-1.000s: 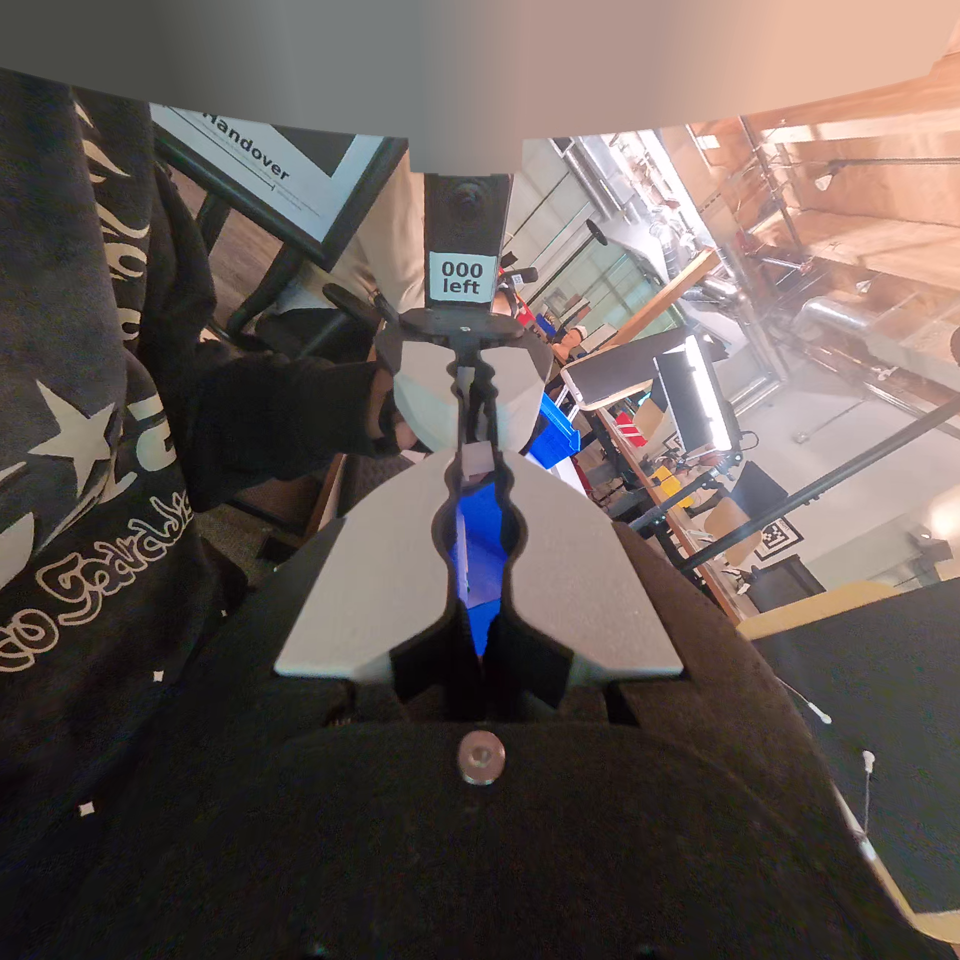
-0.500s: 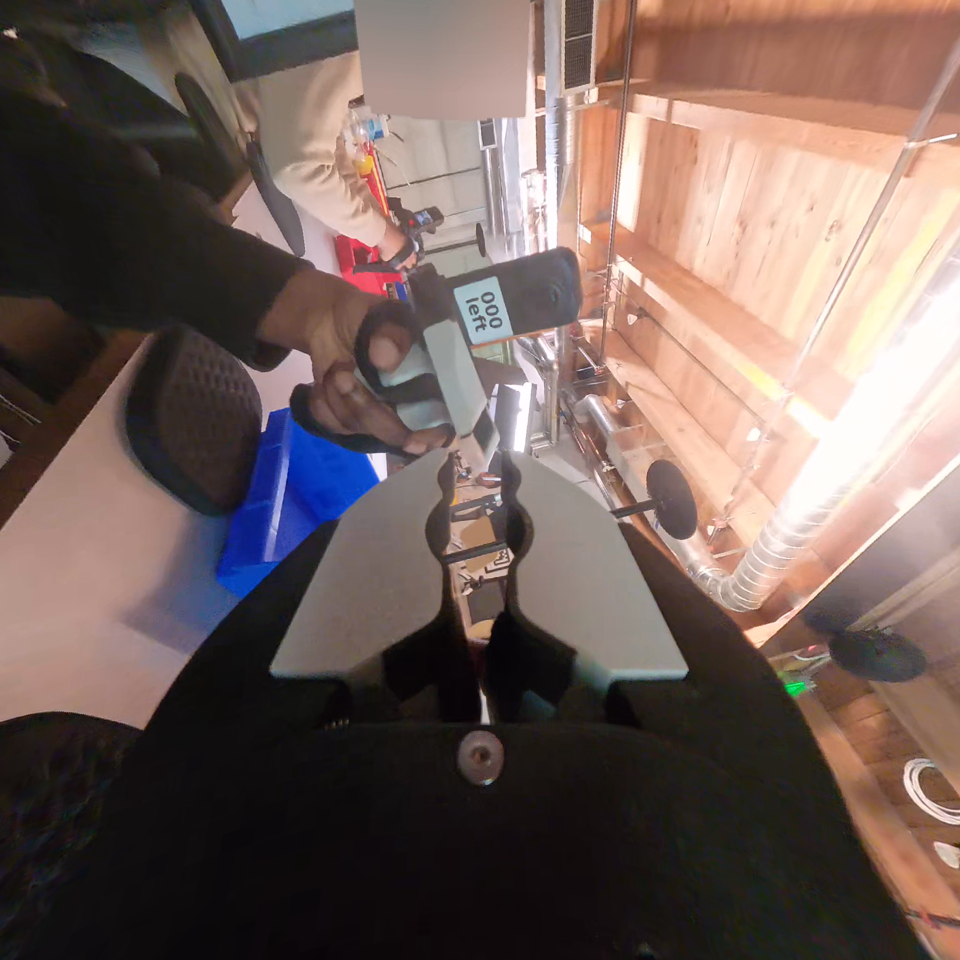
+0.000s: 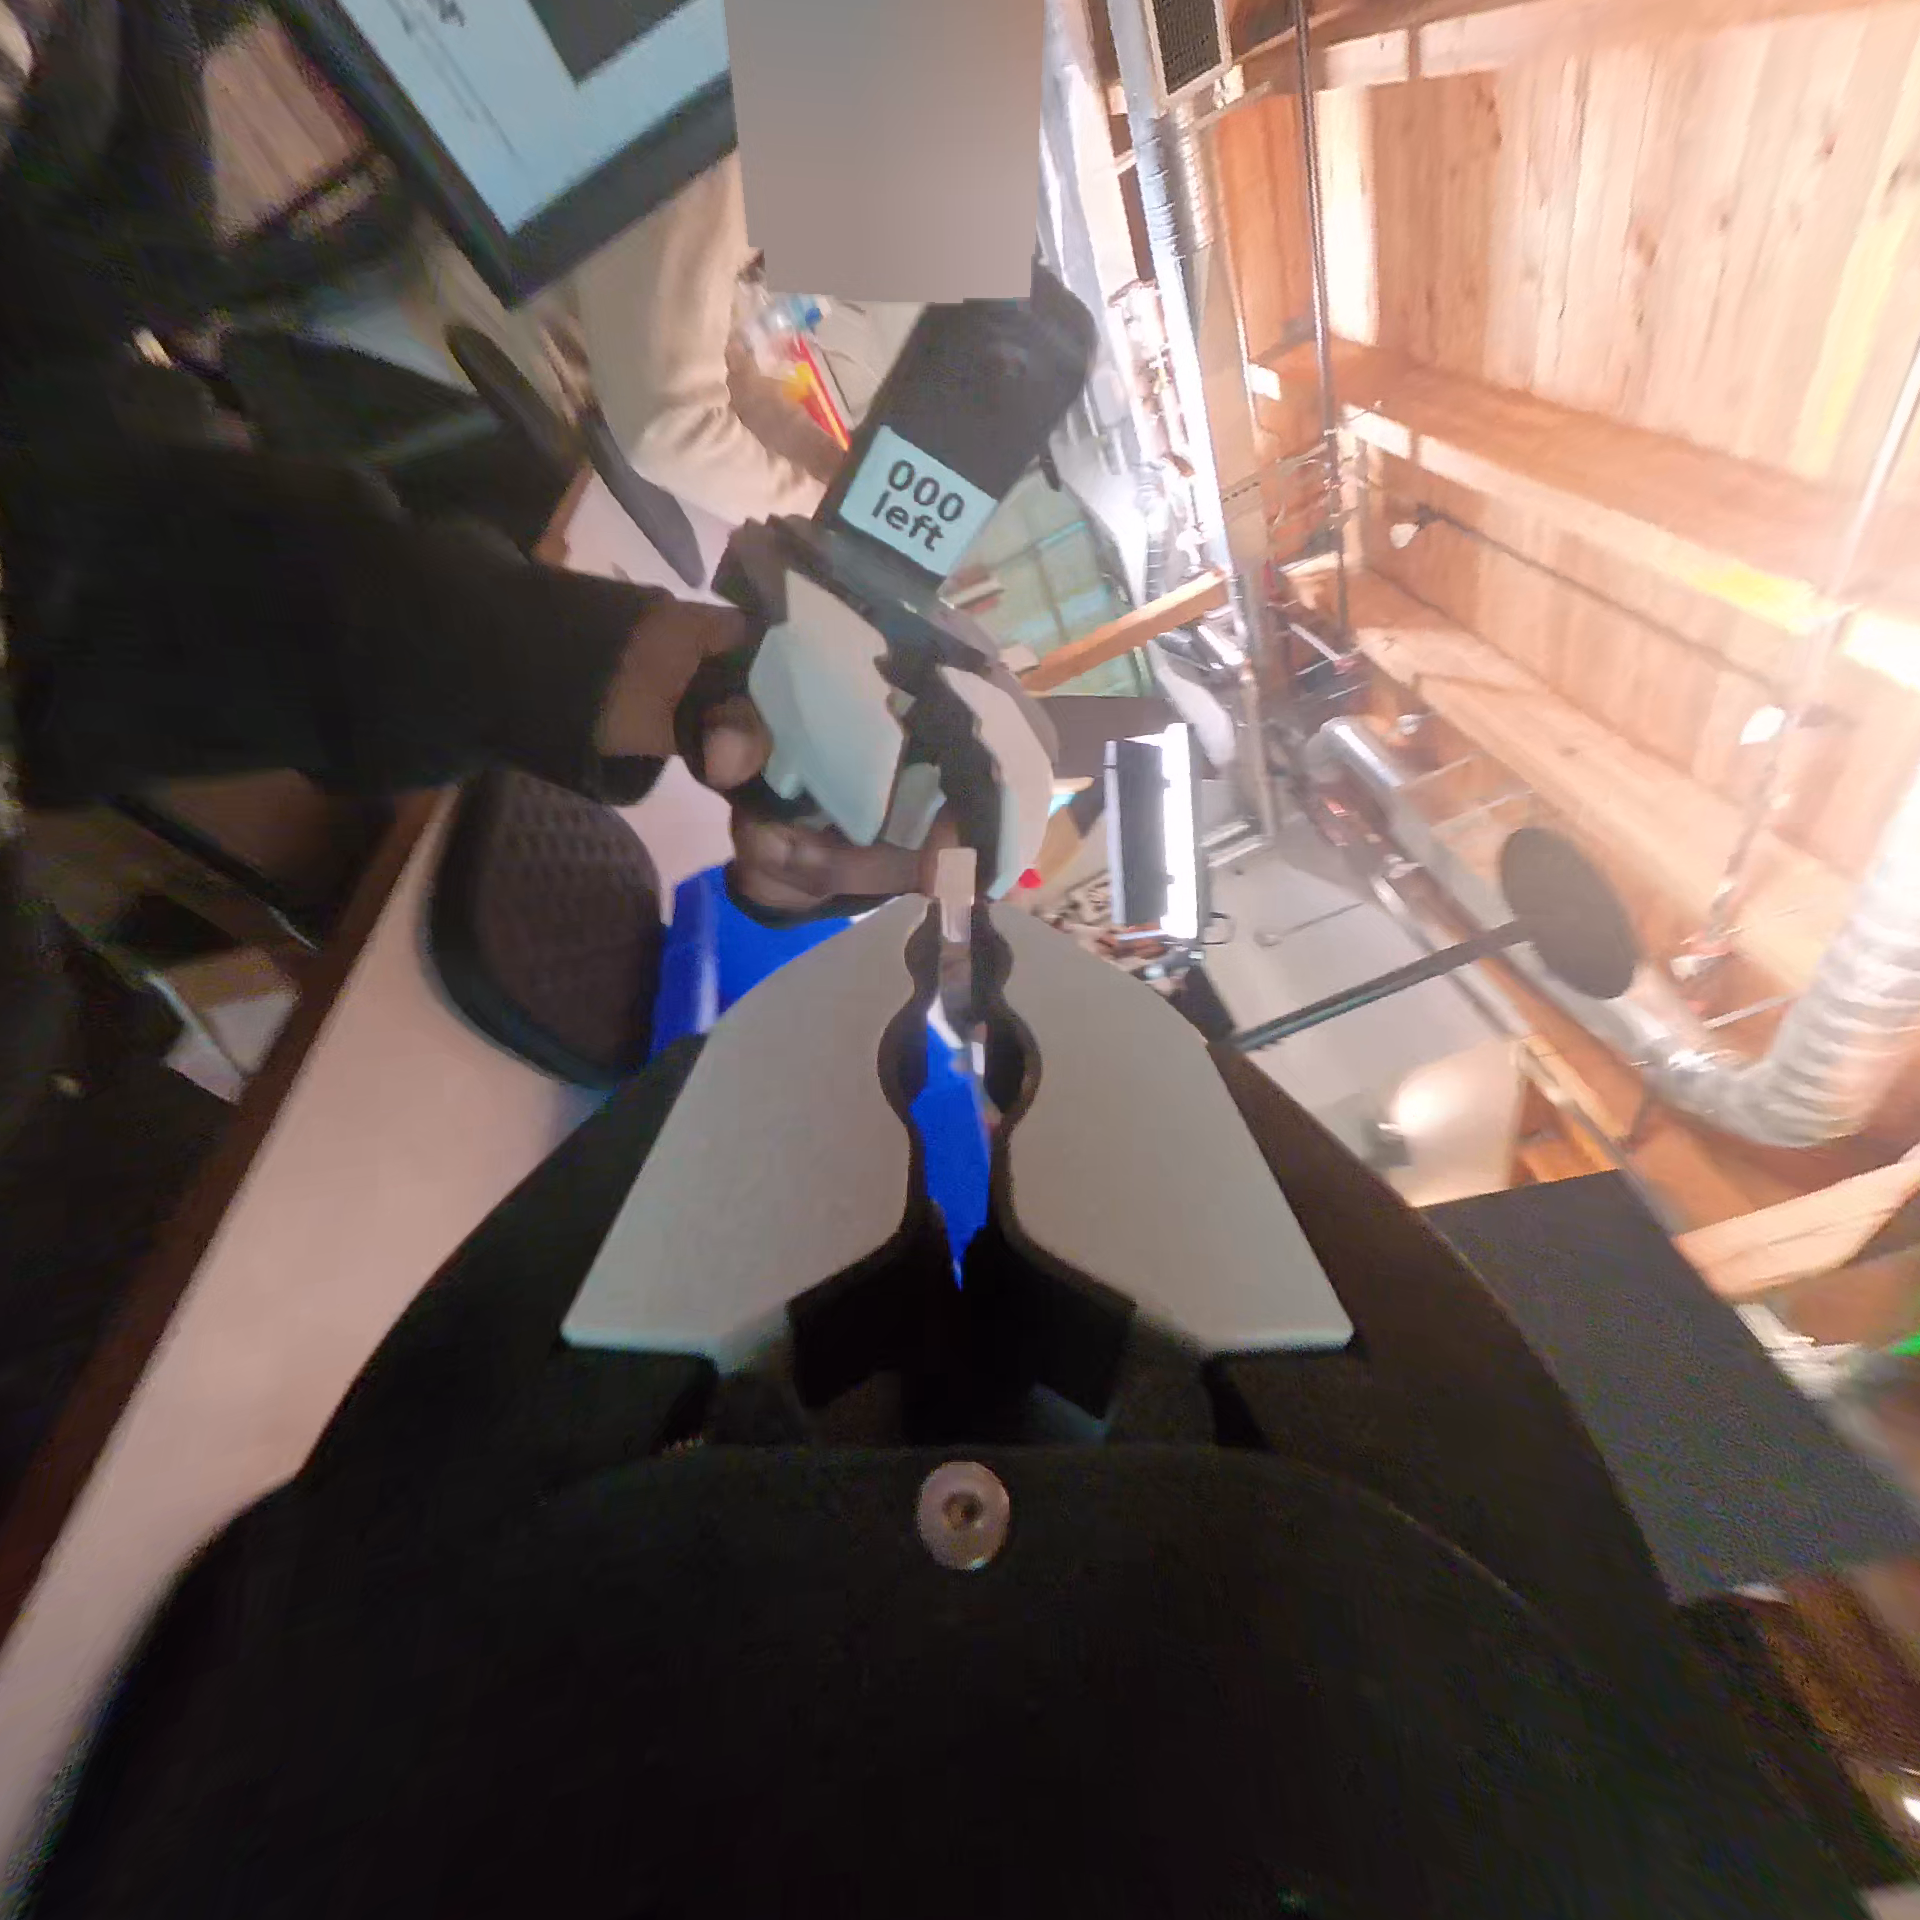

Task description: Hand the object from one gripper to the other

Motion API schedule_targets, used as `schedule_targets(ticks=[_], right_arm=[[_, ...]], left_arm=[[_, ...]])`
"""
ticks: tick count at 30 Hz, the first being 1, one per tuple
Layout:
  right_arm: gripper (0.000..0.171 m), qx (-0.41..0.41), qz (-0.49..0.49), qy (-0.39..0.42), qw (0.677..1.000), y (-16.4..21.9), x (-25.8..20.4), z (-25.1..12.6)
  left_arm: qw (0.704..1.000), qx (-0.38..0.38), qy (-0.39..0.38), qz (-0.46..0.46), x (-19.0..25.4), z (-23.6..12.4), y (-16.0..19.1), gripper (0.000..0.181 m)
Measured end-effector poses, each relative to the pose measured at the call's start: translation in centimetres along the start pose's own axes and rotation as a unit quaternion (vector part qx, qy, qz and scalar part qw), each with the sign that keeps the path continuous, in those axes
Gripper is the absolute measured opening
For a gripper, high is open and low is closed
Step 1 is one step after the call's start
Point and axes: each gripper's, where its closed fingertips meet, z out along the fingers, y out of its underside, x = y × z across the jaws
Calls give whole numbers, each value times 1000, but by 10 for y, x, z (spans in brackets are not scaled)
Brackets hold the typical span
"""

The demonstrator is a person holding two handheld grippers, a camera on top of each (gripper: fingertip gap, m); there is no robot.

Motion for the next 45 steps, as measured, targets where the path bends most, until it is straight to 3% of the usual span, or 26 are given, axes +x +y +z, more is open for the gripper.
schedule_targets(ticks=[4,14,18,21,30,34,38,41,45], right_arm=[[5,28,83,-37,995,-4,-4,-1],[5,39,132,-66,988,-7,-8,-2],[19,45,53,-23,997,-7,-3,-4],[20,18,-46,12,999,-5,-1,-5],[12,-21,-133,20,991,3,-7,2],[11,-8,-101,6,995,-1,-8,0],[11,-14,-4,-14,1000,4,-4,-1],[11,1,70,-32,997,3,-3,-1],[11,24,116,-55,991,-4,-6,-3]], left_arm=[[997,-27,-25,67,0,4,3,13],[999,-24,-6,42,4,9,3,5],[994,-17,22,-107,-1,6,3,5],[977,-3,56,-208,-1,4,2,5],[959,-30,83,-270,5,6,10,5],[967,-24,78,-241,7,7,6,6],[998,5,10,-64,1,5,-1,33],[999,-11,-10,29,6,6,-4,31],[995,-39,-39,80,1,8,1,19]])
